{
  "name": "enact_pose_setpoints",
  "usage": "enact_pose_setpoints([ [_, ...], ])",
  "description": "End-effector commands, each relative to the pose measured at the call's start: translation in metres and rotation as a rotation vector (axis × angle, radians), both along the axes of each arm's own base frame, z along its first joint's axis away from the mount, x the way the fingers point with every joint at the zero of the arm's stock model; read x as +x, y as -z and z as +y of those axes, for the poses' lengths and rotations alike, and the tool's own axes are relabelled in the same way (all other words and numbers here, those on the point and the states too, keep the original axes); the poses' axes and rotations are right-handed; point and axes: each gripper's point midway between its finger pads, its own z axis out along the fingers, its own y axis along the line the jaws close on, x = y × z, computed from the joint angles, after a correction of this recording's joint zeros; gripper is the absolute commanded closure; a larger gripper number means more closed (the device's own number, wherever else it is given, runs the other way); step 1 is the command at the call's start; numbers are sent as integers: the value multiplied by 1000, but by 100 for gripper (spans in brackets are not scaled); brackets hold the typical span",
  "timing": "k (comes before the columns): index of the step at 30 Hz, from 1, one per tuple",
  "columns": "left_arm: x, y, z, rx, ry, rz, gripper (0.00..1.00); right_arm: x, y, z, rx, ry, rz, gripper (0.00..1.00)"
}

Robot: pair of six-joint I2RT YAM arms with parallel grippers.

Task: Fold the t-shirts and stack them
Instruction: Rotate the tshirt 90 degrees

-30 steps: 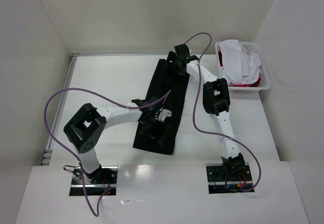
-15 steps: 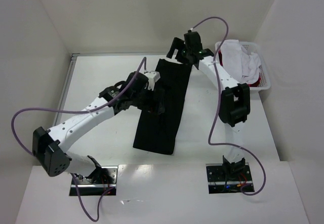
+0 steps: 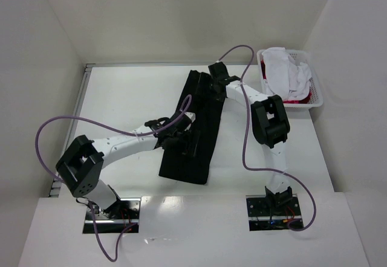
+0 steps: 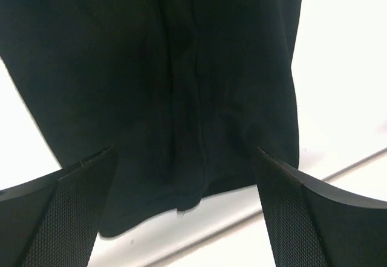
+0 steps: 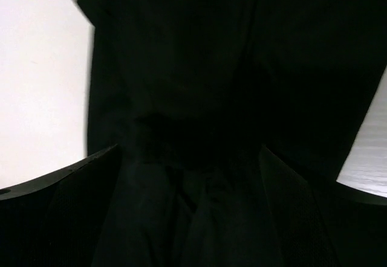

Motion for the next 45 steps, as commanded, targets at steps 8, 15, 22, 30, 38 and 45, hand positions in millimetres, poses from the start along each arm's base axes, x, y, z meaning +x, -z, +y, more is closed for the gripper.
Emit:
enact_pose_setpoints([
  [8, -1, 45, -7, 72, -8, 67, 0, 18, 27, 6, -32, 10, 16, 1],
  [15, -21, 80, -6, 157, 10, 177, 0, 30, 41, 13, -30, 3, 31, 1],
  [22, -59, 89, -38, 95, 94, 279, 0, 41, 51, 19, -33, -10, 40, 1],
  [30, -69, 86, -51, 59, 91, 298, 0, 49, 54, 28, -19, -38, 51, 1],
  [38, -28, 8, -48, 53, 13, 64, 0, 49, -82, 25, 52, -50, -196, 1],
  [45, 7, -86, -21, -81, -117, -160, 0, -14, -208, 0, 143, -49, -391, 1],
])
